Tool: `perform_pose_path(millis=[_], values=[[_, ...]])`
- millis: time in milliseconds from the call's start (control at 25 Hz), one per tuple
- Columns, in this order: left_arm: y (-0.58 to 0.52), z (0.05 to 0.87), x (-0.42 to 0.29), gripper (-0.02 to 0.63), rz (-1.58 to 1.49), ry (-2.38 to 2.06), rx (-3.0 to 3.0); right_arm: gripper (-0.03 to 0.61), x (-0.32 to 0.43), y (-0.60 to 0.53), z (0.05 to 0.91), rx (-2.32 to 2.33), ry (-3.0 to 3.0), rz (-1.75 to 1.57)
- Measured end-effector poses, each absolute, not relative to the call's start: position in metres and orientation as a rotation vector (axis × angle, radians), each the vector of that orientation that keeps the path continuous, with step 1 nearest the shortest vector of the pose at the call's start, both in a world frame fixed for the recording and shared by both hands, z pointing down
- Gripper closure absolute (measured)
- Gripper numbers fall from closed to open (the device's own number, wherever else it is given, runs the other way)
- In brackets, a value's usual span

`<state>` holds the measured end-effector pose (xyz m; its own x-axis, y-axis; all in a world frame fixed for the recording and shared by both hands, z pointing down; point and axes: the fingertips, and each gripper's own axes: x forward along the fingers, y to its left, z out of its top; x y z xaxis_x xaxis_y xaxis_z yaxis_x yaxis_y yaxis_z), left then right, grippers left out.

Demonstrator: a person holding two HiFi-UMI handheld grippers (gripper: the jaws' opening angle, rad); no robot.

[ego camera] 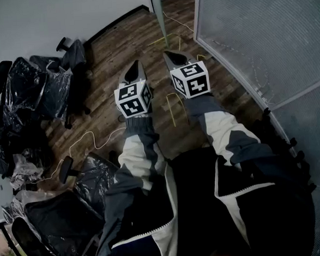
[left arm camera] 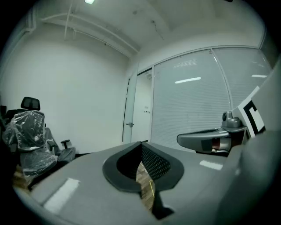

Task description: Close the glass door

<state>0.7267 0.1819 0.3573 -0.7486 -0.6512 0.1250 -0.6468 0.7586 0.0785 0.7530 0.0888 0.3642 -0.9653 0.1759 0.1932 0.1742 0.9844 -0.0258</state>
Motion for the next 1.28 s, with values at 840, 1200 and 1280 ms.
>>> perform_pose_path(millis=[840, 1200, 1280], values=[[0.193, 0.357, 0.716, 0.614, -0.089, -2.809, 1.099, 0.574, 0.748, 0.110, 0.357, -0.280, -2.946, -0.004], [0.203, 0.362, 0.702, 0.614, -0.088, -2.795, 1.127, 0.574, 0.737, 0.120, 0.361, -0.268, -2.947, -0.007], [0.206, 0.366, 0.696, 0.614, -0.088, -2.801, 1.116, 0.574, 0.734, 0.121, 0.364, -0.275, -2.944, -0.013]])
